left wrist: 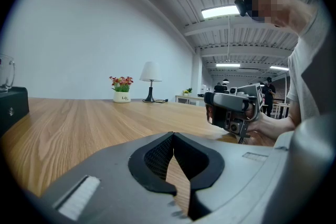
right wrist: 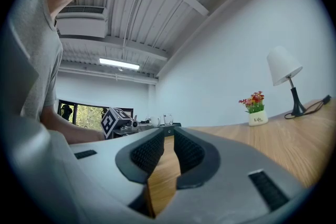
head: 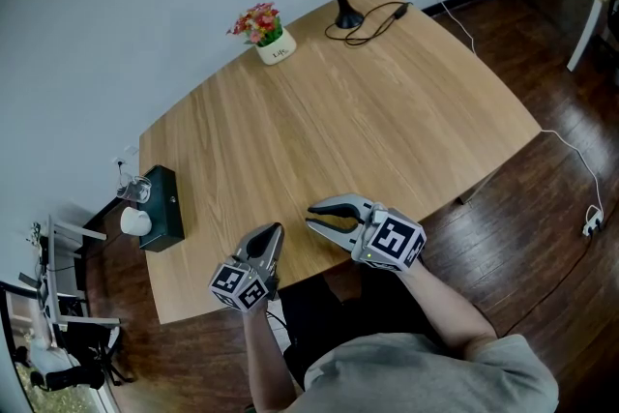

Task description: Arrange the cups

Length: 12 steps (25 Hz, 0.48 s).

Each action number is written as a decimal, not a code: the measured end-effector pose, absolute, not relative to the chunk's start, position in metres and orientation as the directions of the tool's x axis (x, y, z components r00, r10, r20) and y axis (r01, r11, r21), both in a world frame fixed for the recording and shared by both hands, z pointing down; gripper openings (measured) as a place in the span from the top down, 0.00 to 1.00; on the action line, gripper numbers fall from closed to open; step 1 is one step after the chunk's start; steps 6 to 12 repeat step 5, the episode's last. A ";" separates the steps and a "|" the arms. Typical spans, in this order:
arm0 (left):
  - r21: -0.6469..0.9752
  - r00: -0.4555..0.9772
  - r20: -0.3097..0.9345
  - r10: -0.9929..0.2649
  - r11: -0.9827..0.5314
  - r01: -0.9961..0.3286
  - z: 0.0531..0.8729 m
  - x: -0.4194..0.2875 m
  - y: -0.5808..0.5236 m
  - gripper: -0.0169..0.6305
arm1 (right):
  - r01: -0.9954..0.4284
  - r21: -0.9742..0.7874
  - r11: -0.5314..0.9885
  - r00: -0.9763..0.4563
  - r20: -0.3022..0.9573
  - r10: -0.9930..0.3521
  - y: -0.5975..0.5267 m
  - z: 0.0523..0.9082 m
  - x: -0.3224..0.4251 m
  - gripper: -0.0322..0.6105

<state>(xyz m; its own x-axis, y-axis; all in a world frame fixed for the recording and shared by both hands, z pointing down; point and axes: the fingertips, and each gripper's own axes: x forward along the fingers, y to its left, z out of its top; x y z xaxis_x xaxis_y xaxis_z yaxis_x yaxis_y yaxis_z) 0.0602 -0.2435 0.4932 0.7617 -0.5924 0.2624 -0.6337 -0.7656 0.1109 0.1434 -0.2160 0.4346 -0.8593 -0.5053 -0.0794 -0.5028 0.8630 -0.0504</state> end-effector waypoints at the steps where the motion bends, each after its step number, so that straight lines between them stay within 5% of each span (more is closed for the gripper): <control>1: 0.111 0.761 0.262 -0.593 -0.765 -0.634 0.493 0.060 -0.244 0.96 | -0.504 -0.051 0.862 -0.859 -0.078 -0.506 -0.216 0.435 0.143 0.83; 12: 0.109 0.764 0.263 -0.589 -0.769 -0.630 0.493 0.060 -0.244 0.96 | -0.509 -0.052 0.859 -0.856 -0.077 -0.512 -0.216 0.435 0.143 0.83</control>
